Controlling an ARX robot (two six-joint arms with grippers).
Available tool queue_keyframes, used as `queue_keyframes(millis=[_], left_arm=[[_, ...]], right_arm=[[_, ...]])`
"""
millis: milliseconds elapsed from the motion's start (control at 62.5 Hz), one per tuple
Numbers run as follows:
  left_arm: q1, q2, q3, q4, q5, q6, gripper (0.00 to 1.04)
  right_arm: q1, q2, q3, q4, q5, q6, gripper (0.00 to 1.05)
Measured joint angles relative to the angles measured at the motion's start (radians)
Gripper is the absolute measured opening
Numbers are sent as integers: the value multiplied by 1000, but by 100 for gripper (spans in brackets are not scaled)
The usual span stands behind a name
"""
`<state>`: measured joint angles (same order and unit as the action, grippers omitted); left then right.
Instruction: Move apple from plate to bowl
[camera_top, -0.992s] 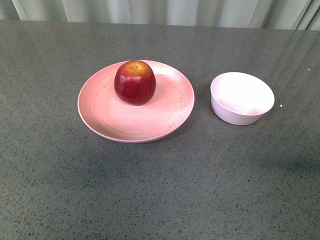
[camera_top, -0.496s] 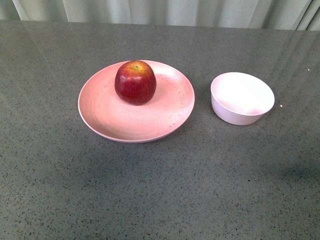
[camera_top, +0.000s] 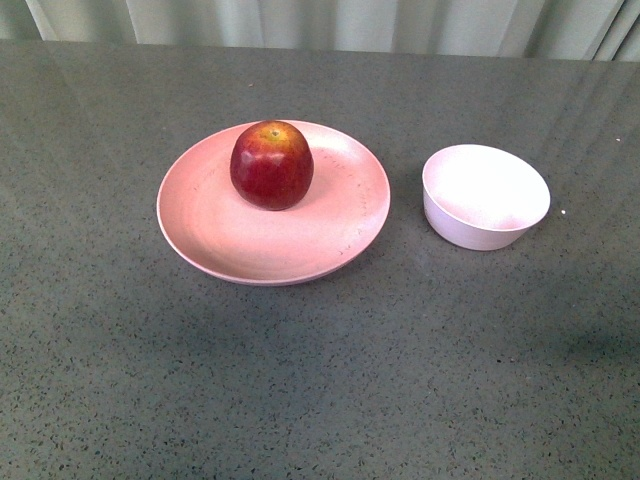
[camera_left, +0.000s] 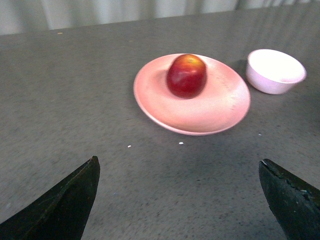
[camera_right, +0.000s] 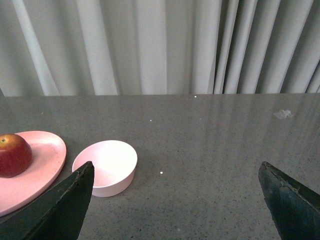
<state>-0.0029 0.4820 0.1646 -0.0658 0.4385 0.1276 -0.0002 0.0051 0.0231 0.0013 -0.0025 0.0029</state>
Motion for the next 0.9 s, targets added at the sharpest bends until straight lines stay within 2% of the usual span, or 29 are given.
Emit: queue_keyframes(millis=[192, 384, 624, 896], left_arm=[[-159, 375, 64, 307, -80, 3, 96], [-312, 660, 156, 521, -172, -6, 96], [-471, 927, 256, 659, -254, -5, 96], [-543, 1110, 338, 714, -298, -4, 96]], right_arm=[[0, 0, 0, 0, 3, 0, 96], [0, 0, 0, 0, 2, 0, 96], [0, 0, 0, 0, 3, 0, 96], [0, 0, 0, 0, 2, 0, 96]])
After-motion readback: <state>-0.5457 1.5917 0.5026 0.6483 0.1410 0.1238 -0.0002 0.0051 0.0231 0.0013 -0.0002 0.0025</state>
